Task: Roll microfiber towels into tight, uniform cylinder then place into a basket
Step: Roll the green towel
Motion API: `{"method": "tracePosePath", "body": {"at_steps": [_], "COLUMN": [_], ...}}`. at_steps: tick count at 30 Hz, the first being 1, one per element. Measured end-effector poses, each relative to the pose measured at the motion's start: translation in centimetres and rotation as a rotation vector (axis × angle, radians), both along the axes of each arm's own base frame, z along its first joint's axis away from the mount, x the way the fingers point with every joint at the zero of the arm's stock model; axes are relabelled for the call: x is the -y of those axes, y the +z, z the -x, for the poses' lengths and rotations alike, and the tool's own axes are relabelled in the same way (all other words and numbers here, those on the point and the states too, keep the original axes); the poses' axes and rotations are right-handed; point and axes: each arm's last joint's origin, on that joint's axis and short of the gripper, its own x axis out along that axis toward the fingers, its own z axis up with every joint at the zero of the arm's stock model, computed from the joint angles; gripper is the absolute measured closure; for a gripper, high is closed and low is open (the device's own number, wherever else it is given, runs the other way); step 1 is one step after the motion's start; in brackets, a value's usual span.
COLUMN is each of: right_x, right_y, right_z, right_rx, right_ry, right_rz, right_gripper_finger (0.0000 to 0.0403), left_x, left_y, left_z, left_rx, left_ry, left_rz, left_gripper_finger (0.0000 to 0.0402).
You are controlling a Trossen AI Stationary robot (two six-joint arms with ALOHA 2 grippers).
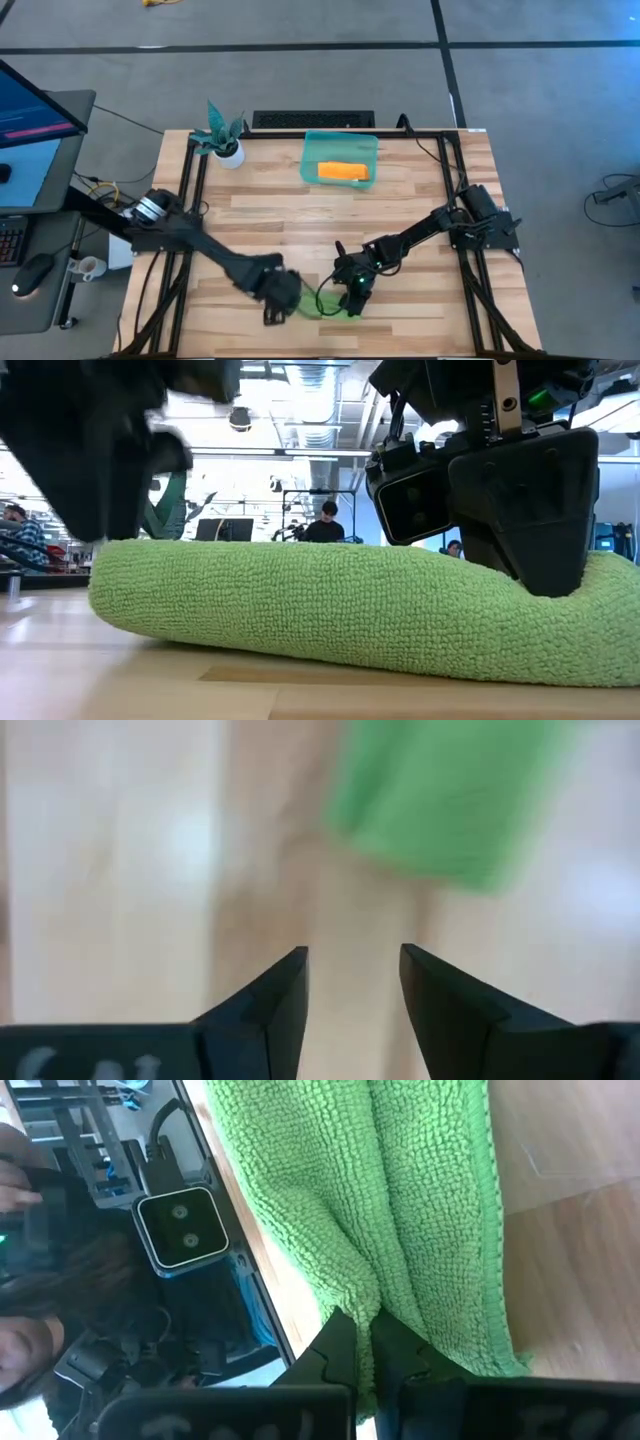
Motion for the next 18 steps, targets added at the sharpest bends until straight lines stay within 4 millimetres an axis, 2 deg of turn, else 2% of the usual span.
{"method": "tracePosePath", "body": {"at_steps": [3,5,9,14,18], "right_x": [0.0,0.0,0.0,0.0,0.0], "right_y": [0.0,0.0,0.0,0.0,0.0], "right_z": [0.0,0.0,0.0,0.0,0.0], "right_rx": [0.001,0.002,0.002,0.002,0.002], "right_ry": [-0.002,-0.003,-0.007,-0.01,-0.01], "right_rz": [0.002,0.003,0.005,0.006,0.006], "right_gripper_finger": [0.0384,0.0383,0.0376,0.0385,0.038], "left_x": [2.5,4.5,7.1,6.5,5.3], "left_y": [1.8,2.3,1.2,-1.1,-1.4], "left_z": [0.5,0.8,0.3,-1.2,-2.1], "left_rx": [0.189,0.312,0.436,0.407,0.4], "left_ry": [-0.142,-0.244,-0.377,-0.387,-0.36], "left_rz": [0.011,0.012,0.022,-0.02,-0.031], "left_gripper_finger": [0.026,0.0266,0.0279,0.0292,0.0296]}}
